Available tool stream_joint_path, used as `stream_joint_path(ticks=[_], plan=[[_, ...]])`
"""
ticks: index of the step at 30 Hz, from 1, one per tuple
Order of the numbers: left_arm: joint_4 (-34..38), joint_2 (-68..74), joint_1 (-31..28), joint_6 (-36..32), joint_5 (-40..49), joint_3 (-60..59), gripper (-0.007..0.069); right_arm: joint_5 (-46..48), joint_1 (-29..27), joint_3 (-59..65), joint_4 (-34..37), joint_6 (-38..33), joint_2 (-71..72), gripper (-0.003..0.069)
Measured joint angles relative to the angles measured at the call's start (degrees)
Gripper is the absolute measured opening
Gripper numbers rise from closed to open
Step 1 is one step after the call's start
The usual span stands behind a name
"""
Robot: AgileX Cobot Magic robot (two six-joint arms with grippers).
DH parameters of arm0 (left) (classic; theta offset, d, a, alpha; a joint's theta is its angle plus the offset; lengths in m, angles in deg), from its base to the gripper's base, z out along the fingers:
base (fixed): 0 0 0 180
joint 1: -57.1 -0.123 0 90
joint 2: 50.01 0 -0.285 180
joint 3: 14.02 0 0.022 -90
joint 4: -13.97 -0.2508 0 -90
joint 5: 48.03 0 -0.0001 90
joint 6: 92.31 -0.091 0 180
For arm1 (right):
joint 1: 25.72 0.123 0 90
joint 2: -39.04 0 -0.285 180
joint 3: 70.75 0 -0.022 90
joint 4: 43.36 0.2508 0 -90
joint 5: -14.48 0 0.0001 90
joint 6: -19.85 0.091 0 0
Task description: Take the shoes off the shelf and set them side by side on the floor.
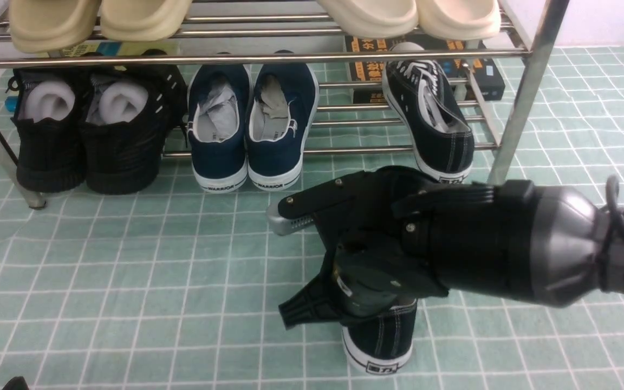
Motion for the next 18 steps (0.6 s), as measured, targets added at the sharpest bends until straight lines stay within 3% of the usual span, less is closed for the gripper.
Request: stream_joint_path(ticks=[8,15,18], plan=[[0.00,0.00,0.00,0.00,0.00,0.00,0.0243,-3.17,0.00,0.00,0.48,1.41,-0.11,0.0078],[0.00,0.00,0.00,0.00,0.00,0.00,0.0243,-2.71,0.00,-0.35,1.19,1.05,0.54,0.0252],[0.00,0.00,0.00,0.00,0.00,0.00,0.0243,0.58,0.00,-1.31,1.24,-2.62,2.05,0.0277]])
